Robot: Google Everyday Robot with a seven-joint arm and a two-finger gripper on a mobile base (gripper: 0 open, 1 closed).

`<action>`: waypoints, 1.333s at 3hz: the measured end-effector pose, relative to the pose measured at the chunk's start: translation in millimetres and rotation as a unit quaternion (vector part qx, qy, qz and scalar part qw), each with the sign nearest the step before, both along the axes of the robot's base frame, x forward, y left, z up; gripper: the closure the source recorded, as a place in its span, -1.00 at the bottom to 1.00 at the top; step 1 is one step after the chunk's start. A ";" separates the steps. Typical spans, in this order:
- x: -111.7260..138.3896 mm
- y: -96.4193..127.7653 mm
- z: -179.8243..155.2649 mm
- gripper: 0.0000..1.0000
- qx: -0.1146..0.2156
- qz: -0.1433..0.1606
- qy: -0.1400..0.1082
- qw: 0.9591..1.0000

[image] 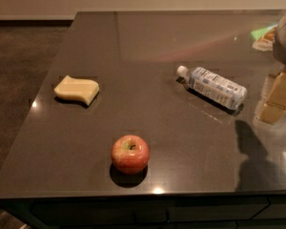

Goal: Pick apple

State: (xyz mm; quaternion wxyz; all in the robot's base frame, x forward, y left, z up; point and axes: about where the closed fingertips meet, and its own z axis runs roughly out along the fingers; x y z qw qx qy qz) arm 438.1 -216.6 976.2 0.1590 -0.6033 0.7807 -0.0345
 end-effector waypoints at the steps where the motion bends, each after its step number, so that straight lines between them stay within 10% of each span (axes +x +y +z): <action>1: 0.0 0.0 0.0 -1.00 0.000 0.000 0.000 1.000; 4: -16.3 53.3 -16.6 -1.00 0.048 0.070 0.017 0.996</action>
Offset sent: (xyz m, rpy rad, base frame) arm -0.0019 0.0090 -0.0026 0.0082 0.0075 0.0318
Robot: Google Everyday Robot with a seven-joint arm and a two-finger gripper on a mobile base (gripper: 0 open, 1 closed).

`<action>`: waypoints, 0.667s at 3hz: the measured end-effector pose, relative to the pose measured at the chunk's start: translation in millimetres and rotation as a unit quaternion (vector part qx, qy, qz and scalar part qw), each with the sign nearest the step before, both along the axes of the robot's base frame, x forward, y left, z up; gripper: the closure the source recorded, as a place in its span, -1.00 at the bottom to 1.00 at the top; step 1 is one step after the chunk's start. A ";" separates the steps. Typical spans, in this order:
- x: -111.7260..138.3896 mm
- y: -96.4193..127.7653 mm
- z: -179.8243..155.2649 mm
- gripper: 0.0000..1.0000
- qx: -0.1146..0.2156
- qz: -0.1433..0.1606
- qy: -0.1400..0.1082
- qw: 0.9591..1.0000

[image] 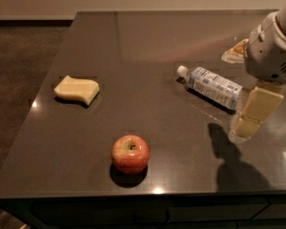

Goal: Pick apple

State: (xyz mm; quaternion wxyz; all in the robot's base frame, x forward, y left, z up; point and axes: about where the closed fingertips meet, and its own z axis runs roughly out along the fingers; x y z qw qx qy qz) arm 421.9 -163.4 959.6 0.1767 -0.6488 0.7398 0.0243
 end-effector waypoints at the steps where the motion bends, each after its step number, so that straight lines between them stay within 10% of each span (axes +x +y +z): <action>1: -11.5 47.4 -21.1 -1.00 0.034 0.065 0.012 0.997; 2: -22.7 90.1 -47.1 -1.00 0.061 0.121 0.030 0.990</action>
Offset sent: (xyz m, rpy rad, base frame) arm -0.0365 0.1397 -0.0846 0.1936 0.1225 0.3803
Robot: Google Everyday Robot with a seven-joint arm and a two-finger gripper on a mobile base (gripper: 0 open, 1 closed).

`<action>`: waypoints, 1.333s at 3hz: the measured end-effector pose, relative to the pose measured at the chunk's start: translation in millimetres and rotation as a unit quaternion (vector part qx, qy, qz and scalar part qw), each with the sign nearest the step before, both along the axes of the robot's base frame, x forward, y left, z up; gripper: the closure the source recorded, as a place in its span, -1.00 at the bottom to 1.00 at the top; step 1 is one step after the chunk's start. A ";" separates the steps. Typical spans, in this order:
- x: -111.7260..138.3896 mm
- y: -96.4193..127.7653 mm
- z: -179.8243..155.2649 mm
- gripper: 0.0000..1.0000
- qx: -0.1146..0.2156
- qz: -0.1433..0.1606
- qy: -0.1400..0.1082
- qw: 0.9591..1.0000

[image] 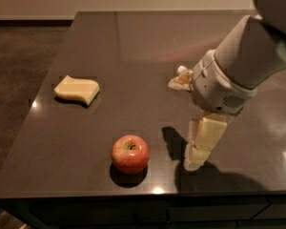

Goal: Pick apple

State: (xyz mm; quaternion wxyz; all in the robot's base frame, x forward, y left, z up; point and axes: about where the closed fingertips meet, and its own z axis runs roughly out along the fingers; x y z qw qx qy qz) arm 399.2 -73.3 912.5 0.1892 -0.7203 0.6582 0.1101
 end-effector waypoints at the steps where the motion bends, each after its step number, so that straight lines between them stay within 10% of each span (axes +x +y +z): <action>1: -8.9 30.6 -20.4 -1.00 0.023 0.036 0.020 0.999; 4: -40.0 86.2 -47.3 -1.00 0.069 0.098 0.057 0.991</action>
Offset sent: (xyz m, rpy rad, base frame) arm -0.0324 0.0779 -0.0512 0.1496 0.1239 0.1987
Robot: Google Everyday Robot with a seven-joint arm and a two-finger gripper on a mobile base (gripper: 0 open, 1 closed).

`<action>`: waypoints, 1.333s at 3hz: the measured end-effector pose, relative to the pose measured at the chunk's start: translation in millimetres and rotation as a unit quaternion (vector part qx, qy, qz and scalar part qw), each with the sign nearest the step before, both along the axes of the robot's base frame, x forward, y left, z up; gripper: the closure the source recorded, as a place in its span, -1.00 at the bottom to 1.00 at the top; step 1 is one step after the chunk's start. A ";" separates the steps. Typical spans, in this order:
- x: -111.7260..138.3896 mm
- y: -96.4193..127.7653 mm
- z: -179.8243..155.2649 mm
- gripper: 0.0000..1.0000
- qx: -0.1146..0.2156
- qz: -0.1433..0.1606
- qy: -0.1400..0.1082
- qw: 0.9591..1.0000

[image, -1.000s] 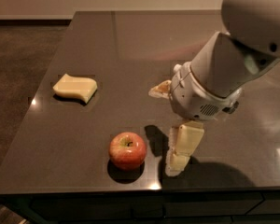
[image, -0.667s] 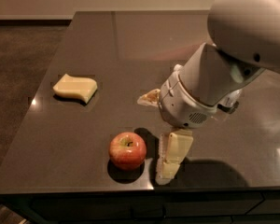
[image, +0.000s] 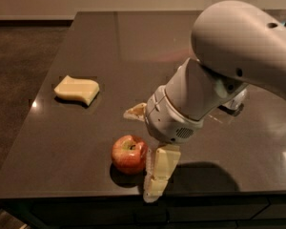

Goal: Pick apple

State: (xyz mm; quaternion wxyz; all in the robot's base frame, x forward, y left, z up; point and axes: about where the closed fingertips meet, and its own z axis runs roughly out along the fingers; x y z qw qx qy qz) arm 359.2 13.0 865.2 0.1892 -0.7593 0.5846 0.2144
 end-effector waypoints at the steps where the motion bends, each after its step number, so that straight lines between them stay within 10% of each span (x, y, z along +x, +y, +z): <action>1: -1.1 10.5 -6.0 -1.00 0.008 0.003 0.000 1.000; 4: 17.8 7.9 -8.0 0.30 0.015 -0.017 -0.013 1.000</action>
Offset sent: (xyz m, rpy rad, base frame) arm 0.0125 0.0145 -0.0218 0.0224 -0.0152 -0.0368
